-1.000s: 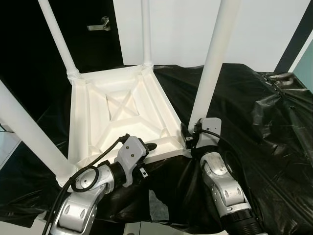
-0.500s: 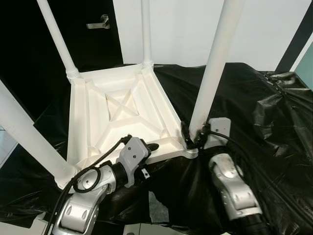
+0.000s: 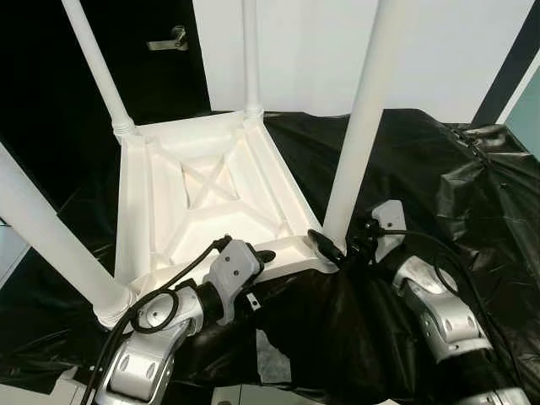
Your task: Building children table
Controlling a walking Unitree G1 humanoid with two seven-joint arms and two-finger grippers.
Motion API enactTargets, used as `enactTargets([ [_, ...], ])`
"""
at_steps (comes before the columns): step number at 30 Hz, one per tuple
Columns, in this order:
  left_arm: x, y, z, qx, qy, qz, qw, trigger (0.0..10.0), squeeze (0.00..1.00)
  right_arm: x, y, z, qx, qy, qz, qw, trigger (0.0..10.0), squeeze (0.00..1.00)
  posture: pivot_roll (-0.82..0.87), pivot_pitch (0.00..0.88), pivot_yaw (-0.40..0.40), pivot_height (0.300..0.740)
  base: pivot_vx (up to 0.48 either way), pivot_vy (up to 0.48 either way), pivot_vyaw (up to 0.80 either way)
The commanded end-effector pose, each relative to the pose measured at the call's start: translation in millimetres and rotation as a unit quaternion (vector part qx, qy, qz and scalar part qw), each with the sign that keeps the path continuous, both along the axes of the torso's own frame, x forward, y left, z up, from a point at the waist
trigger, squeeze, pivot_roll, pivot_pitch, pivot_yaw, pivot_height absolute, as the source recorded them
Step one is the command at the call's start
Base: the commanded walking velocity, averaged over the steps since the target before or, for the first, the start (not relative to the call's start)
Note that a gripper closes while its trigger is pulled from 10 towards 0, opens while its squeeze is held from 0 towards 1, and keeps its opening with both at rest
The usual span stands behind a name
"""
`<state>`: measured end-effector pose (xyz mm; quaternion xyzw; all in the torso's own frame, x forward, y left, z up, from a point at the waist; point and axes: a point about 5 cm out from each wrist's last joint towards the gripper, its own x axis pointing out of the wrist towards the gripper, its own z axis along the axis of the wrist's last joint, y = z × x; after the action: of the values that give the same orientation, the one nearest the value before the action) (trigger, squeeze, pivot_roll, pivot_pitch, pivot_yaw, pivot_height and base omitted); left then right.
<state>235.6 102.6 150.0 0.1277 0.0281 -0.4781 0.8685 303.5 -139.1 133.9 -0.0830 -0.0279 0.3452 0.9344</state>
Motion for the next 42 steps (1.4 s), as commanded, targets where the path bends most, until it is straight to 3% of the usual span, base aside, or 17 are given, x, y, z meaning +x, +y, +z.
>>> enactTargets([
  [1,5.2,1.5,-1,0.000,-0.012,0.041,0.999,10.0,0.00,2.5,2.1,-8,-0.028,0.008,0.021,0.999,10.0,0.00,0.09,0.000,-0.021,0.740,0.000,0.000,0.00],
  [2,5.2,1.3,-1,0.000,-0.013,0.041,0.999,10.0,0.00,3.1,2.6,-10,-0.032,0.011,0.030,0.999,10.0,0.00,0.09,0.000,-0.021,0.740,0.000,0.000,0.00],
  [3,5.2,1.1,-2,0.001,-0.014,0.041,0.999,10.0,0.00,3.8,3.2,-11,-0.035,0.014,0.038,0.999,0.0,0.00,0.09,0.000,-0.027,0.740,0.000,0.000,0.00],
  [10,5.7,0.4,-2,0.003,-0.020,0.046,0.999,10.0,0.00,5.1,-1.6,-16,-0.042,0.030,0.056,0.997,0.0,0.00,0.10,0.000,-0.040,0.740,0.000,0.000,0.00],
  [15,6.7,-1.0,-2,0.001,-0.023,0.049,0.999,10.0,0.00,5.4,-5.2,-16,-0.023,0.026,0.031,0.999,0.0,0.00,0.09,0.000,-0.041,0.740,0.000,0.000,0.00],
  [16,7.1,-2.1,-2,0.001,-0.024,0.049,0.999,10.0,0.00,6.2,-5.5,-16,-0.024,0.019,-0.001,1.000,2.1,0.00,0.09,0.000,-0.039,0.740,0.000,0.000,0.00],
  [17,7.1,-2.1,-2,0.001,-0.024,0.049,0.999,10.0,0.00,6.2,-5.5,-16,-0.024,0.019,-0.001,1.000,2.1,0.00,0.09,0.000,-0.039,0.740,0.000,0.000,0.00],
  [18,7.0,-2.8,-2,0.000,-0.024,0.048,0.999,10.0,0.00,5.6,-4.6,-15,-0.017,0.017,-0.015,1.000,4.6,0.00,0.09,0.000,-0.037,0.740,0.000,0.000,0.00],
  [19,7.0,-3.2,-2,0.000,-0.024,0.047,0.999,10.0,0.00,5.2,-4.1,-15,-0.011,0.016,-0.023,1.000,4.6,0.00,0.09,0.000,-0.037,0.740,0.000,0.000,0.00],
  [20,6.7,-3.9,-3,0.001,-0.024,0.046,0.999,10.0,0.00,4.6,-2.3,-16,-0.015,0.013,-0.051,0.999,10.0,0.00,0.08,0.000,-0.030,0.740,0.000,0.000,0.00],
  [27,5.7,-5.8,-4,0.004,-0.022,0.039,0.999,10.0,0.00,-0.4,7.8,-19,0.002,0.019,-0.137,0.990,10.0,0.00,0.07,0.000,-0.017,0.740,0.000,0.000,0.00],
  [31,5.6,-5.9,-3,0.005,-0.021,0.035,0.999,10.0,0.00,-4.9,15.6,-20,0.031,0.019,-0.264,0.964,10.0,0.00,0.07,0.000,-0.008,0.740,0.000,0.000,0.00],
  [32,5.6,-5.9,-3,0.005,-0.021,0.035,0.999,10.0,0.00,-4.9,15.6,-20,0.031,0.019,-0.264,0.964,10.0,0.00,0.07,0.000,-0.008,0.740,0.000,0.000,0.00],
  [33,5.8,-6.2,-3,0.005,-0.020,0.034,0.999,10.0,0.00,-7.2,19.2,-19,0.048,0.018,-0.302,0.952,10.0,0.00,0.07,0.000,-0.005,0.740,0.000,0.000,0.00],
  [36,6.0,-6.8,-2,0.006,-0.021,0.032,0.999,10.0,0.00,-9.9,28.0,-18,0.070,0.026,-0.324,0.943,10.0,0.00,0.07,0.000,0.000,0.740,0.000,0.000,0.00],
  [42,6.5,-8.1,-1,0.007,-0.021,0.029,0.999,10.0,0.00,-12.1,38.1,-12,0.072,0.018,-0.301,0.951,10.0,0.00,0.07,0.000,0.008,0.740,0.000,0.000,0.00],
])
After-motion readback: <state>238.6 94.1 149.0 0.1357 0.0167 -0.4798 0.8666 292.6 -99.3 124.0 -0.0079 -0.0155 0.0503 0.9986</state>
